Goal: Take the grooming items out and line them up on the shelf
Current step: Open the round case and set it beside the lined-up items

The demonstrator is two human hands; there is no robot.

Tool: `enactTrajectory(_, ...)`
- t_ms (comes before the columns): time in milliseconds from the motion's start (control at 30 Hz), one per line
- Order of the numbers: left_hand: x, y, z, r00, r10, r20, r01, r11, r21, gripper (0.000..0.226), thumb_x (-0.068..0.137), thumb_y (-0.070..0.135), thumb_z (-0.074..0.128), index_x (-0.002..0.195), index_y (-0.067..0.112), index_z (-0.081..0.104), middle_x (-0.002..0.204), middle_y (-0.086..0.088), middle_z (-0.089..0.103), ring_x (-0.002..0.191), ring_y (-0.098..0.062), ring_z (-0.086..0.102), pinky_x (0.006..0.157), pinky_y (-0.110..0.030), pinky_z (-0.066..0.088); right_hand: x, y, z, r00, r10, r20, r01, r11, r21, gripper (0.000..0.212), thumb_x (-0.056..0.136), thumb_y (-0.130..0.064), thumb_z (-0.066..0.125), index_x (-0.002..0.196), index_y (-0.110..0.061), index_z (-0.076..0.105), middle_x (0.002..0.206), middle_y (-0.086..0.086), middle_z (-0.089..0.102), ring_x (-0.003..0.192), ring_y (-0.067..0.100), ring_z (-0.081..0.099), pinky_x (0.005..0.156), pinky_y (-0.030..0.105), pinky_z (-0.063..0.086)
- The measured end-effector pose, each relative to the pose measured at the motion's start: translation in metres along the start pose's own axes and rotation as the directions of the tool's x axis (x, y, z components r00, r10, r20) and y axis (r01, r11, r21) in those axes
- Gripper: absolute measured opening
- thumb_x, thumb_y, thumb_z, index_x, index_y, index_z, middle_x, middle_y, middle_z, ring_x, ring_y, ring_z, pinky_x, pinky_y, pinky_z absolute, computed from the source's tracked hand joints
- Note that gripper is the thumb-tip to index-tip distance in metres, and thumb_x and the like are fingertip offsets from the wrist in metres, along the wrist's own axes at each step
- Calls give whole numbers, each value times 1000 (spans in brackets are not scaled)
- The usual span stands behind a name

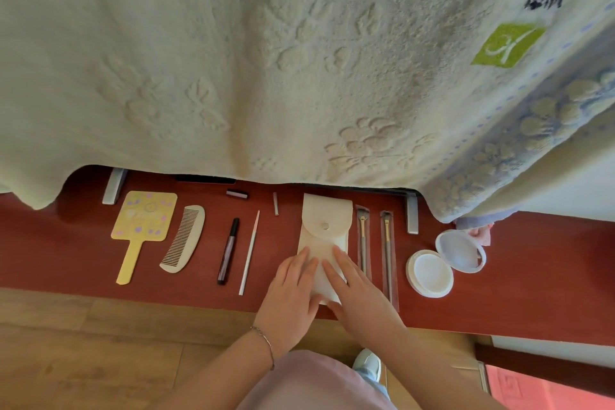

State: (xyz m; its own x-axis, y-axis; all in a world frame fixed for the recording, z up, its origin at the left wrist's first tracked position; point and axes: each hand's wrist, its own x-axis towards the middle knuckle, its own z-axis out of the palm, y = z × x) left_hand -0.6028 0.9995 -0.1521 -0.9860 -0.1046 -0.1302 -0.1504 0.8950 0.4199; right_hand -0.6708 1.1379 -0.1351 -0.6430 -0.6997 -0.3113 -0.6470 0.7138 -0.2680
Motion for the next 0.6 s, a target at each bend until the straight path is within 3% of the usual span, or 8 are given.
enactTrajectory(133, 0, -1, -1, 1000, 7, 10, -6, 1000, -25, 66, 72, 35, 76, 129, 16, 50, 136, -7, 50, 117, -25, 53, 92, -32, 46, 0, 2, -1, 999, -38, -29, 37, 999, -30, 99, 43, -41, 92, 128, -22, 46, 133, 5, 57, 111, 20, 62, 67, 21, 55)
enactTrajectory(267, -1, 0, -4, 999, -17, 29, 18, 1000, -23, 61, 94, 39, 43, 146, 24, 14, 155, 2, 8, 140, -18, 12, 113, -27, 17, 0, 3, -3, 998, -18, -62, 17, 1000, -12, 94, 49, -37, 91, 130, -20, 46, 136, 8, 54, 114, 22, 60, 69, 23, 56)
enactTrajectory(333, 0, 2, -7, 999, -23, 41, 24, 1000, -14, 61, 95, 40, 39, 147, 25, 9, 156, 3, 3, 140, -16, 8, 113, -26, 13, 0, 4, -3, 998, -34, -45, 34, 999, 13, 85, 66, -33, 83, 138, -20, 40, 148, 7, 37, 128, 23, 47, 82, 28, 53)
enactTrajectory(400, 0, 2, -8, 999, -16, 49, 17, 1000, -15, 63, 92, 38, 48, 145, 23, 19, 154, 1, 14, 138, -18, 18, 111, -27, 20, 0, 4, -7, 997, -73, -11, 73, 996, 48, 75, 87, -27, 64, 148, -23, 20, 156, -1, 3, 142, 22, 21, 100, 32, 42)
enactTrajectory(467, -1, -2, -12, 1000, 20, 19, -20, 1000, 15, 63, 80, 37, 66, 135, 20, 41, 144, -2, 40, 126, -20, 40, 100, -31, 41, -3, 5, -15, 996, -72, 44, 69, 996, 60, 73, 94, -28, 52, 149, -28, 4, 152, -7, -17, 145, 18, 3, 109, 29, 32)
enactTrajectory(533, -1, -12, -19, 998, 34, -53, -31, 998, 48, 57, 73, 31, 73, 125, 18, 53, 133, -3, 53, 116, -19, 50, 89, -31, 50, -3, 1, -27, 993, -53, 102, 47, 997, 61, 71, 96, -37, 45, 148, -33, -2, 155, -9, -18, 145, 15, -5, 114, 29, 22)
enactTrajectory(600, 1, -25, -31, 996, 10, -89, 1, 993, 115, 51, 72, 24, 73, 120, 17, 59, 133, -7, 53, 113, -22, 54, 88, -33, 50, 1, -4, -40, 997, -26, 77, 20, 996, 82, 64, 96, -44, 39, 148, -36, 3, 157, -12, -7, 145, 13, -2, 115, 33, 17)
